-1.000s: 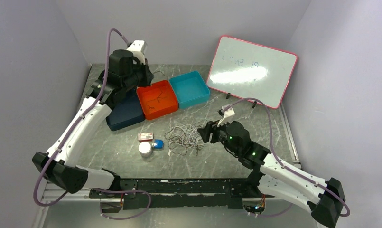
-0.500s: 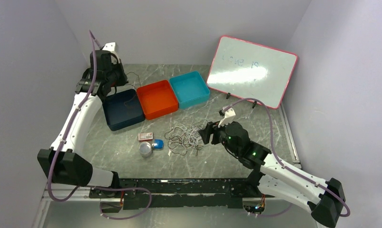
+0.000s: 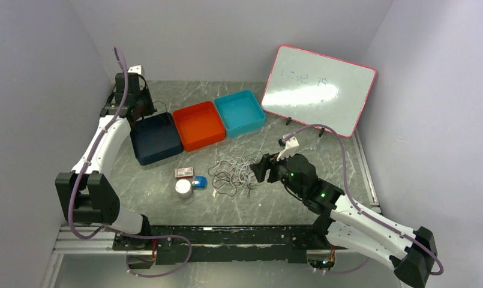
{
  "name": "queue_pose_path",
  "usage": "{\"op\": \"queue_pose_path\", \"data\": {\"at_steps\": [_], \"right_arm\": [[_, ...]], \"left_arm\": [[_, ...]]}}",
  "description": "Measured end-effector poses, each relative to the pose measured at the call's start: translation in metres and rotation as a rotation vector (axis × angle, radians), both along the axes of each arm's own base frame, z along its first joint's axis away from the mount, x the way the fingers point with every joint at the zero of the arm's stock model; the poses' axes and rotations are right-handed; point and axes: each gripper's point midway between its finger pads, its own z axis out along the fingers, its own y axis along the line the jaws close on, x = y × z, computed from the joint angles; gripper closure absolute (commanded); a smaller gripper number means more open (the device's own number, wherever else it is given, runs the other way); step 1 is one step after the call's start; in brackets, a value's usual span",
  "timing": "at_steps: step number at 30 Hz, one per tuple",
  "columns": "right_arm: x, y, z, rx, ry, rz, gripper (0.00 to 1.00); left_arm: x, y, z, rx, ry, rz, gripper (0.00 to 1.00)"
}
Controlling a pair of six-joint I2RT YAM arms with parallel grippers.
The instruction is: Untangle the cables
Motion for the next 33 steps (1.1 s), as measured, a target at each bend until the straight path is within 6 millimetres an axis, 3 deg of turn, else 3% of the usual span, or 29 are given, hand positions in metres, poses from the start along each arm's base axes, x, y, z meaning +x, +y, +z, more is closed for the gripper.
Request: {"op": "queue_pose_path", "data": {"at_steps": [12,17,23,33], "right_arm": [[-0.001,0.003,-0.002,0.004,0.007,0.015,0.31],[-0.002,0.003,-0.004,0.0,0.012,0.018,0.31],[-0.002,0.007,-0.006,0.007,0.022,0.029,0.31],[-0.003,0.012,-0.01,0.009,0.036,0.048,0.31]], "left_arm": [[0.016,0.021,-0.049,0.054,0.096,0.072,0.93],[0.017,0.035,-0.053,0.039,0.106,0.092,0.93],[0.022,0.02,-0.03,-0.016,0.04,0.002,0.93],[0.03,0.011,0.04,-0.016,-0.128,-0.067,0.93]]}}
